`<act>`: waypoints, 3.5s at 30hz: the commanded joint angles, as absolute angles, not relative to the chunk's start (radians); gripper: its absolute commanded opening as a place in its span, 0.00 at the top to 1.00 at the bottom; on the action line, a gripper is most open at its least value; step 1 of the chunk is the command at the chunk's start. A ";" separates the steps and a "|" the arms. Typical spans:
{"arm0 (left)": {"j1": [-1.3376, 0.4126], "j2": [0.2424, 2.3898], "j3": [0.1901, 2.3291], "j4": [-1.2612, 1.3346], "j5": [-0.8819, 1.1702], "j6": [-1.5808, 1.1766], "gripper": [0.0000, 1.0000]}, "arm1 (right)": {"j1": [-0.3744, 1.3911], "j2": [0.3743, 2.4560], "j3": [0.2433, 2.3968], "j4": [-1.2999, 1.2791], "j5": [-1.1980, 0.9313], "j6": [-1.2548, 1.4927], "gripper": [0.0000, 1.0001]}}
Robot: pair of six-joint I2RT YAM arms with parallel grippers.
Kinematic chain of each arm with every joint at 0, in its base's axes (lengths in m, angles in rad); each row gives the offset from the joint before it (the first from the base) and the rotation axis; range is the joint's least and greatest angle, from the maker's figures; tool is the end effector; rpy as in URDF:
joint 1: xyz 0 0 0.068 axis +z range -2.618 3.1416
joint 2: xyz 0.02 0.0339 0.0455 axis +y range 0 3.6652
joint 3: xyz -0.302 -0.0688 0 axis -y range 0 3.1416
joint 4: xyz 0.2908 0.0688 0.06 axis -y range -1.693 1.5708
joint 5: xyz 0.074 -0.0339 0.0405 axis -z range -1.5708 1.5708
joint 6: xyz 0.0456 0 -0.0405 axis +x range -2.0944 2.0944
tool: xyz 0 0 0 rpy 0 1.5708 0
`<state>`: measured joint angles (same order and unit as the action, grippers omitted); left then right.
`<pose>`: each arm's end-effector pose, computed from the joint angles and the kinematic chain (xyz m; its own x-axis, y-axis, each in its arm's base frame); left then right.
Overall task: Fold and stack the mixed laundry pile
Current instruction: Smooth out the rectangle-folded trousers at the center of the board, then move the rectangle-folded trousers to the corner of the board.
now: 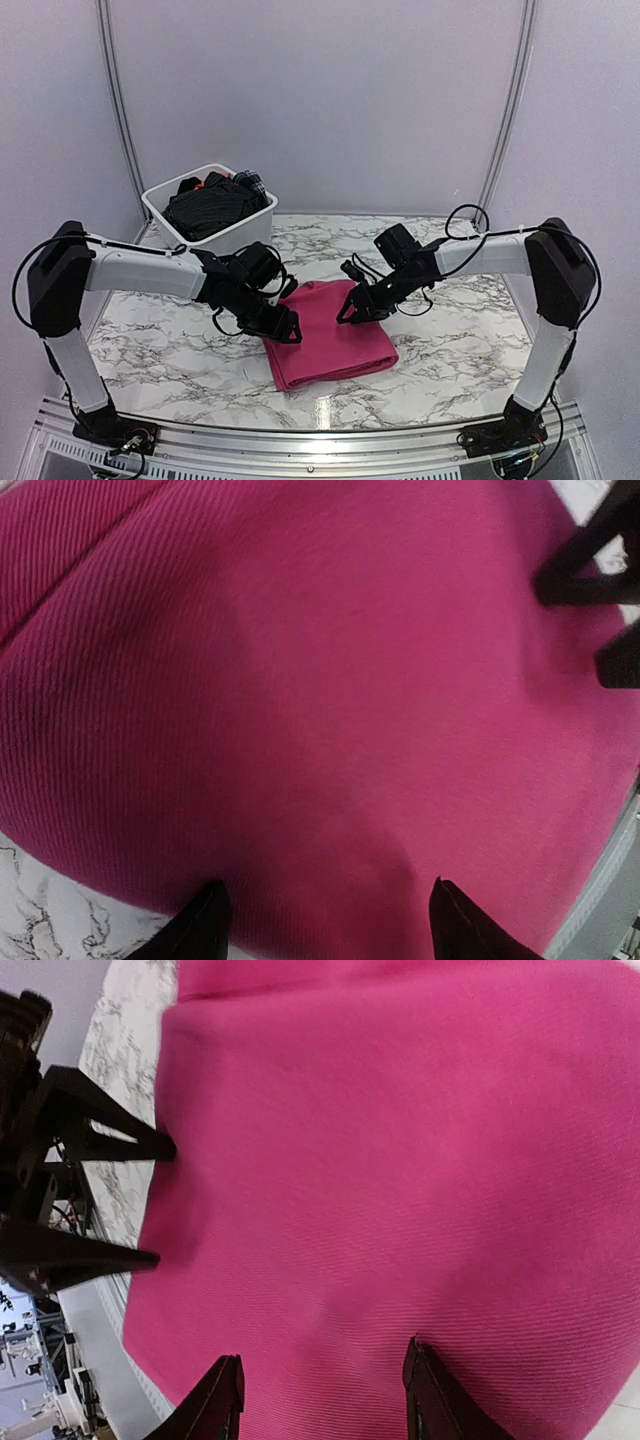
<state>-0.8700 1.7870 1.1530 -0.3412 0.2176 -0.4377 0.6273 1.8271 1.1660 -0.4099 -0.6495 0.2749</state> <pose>0.2640 -0.3282 0.1864 -0.8329 0.3454 -0.4324 0.5204 0.7546 -0.3997 0.3205 0.2664 0.1776 -0.8745 -0.3670 -0.3172 -0.4829 0.5967 0.6410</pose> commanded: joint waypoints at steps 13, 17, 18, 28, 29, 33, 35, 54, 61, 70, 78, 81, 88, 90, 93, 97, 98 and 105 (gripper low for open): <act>-0.666 2.001 1.628 -0.470 0.141 -0.512 0.07 | 0.858 1.660 1.184 -0.418 -0.641 0.295 0.39; -0.614 1.826 1.558 -0.469 0.135 -0.514 0.01 | 0.859 1.750 1.335 -0.541 -0.363 0.222 0.31; -0.605 1.790 1.542 -0.470 0.135 -0.515 0.01 | 0.860 1.792 1.378 -0.592 -0.307 0.216 0.30; -0.568 1.575 1.387 -0.473 0.059 -0.562 0.01 | 0.926 2.131 1.688 -0.757 -0.125 0.276 0.19; -0.568 1.572 1.381 -0.473 0.057 -0.564 0.01 | 0.925 2.159 1.700 -0.770 -0.117 0.284 0.17; -0.568 1.561 1.368 -0.472 0.050 -0.562 0.01 | 0.864 2.185 1.631 -0.780 -0.075 0.320 0.14; -0.568 1.556 1.365 -0.473 0.043 -0.561 0.01 | 0.792 2.128 1.516 -0.734 -0.064 0.326 0.13; -0.545 1.551 1.361 -0.486 0.051 -0.536 0.01 | 0.149 2.088 1.612 -0.685 -0.135 -0.106 0.13; -0.542 1.577 1.389 -0.485 0.058 -0.523 0.01 | 0.345 1.956 1.637 -0.761 -0.224 0.014 0.13; -0.540 1.615 1.396 -0.481 0.065 -0.528 0.01 | 0.431 1.722 1.148 -0.525 -0.484 0.341 0.17; -0.538 1.638 1.416 -0.474 0.079 -0.518 0.01 | 0.254 1.724 1.021 -0.532 -0.361 0.348 0.16; -0.535 1.630 1.410 -0.474 0.077 -0.518 0.01 | 0.151 1.695 1.015 -0.558 -0.312 0.318 0.15; -0.518 1.600 1.374 -0.474 0.074 -0.511 0.01 | -0.095 1.695 1.104 -0.595 -0.207 0.267 0.13; -0.510 1.594 1.370 -0.474 0.080 -0.509 0.01 | -0.132 1.703 1.144 -0.611 -0.212 0.246 0.13; -0.503 1.587 1.364 -0.474 0.084 -0.506 0.01 | -0.097 1.686 1.169 -0.617 -0.251 0.222 0.14; -0.497 1.583 1.360 -0.474 0.087 -0.506 0.01 | 0.067 1.624 1.196 -0.662 -0.159 0.198 0.14; -0.497 1.582 1.360 -0.474 0.088 -0.506 0.01 | 0.105 1.612 1.209 -0.682 -0.123 0.201 0.14; -0.494 1.597 1.373 -0.474 0.101 -0.503 0.01 | 0.250 1.628 1.302 -0.789 0.081 0.238 0.14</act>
<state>-0.5003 1.6150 1.3766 -0.4572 0.0822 -0.5159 0.2291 1.6203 1.2503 -0.7078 -0.0608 0.2237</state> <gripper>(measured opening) 0.989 0.858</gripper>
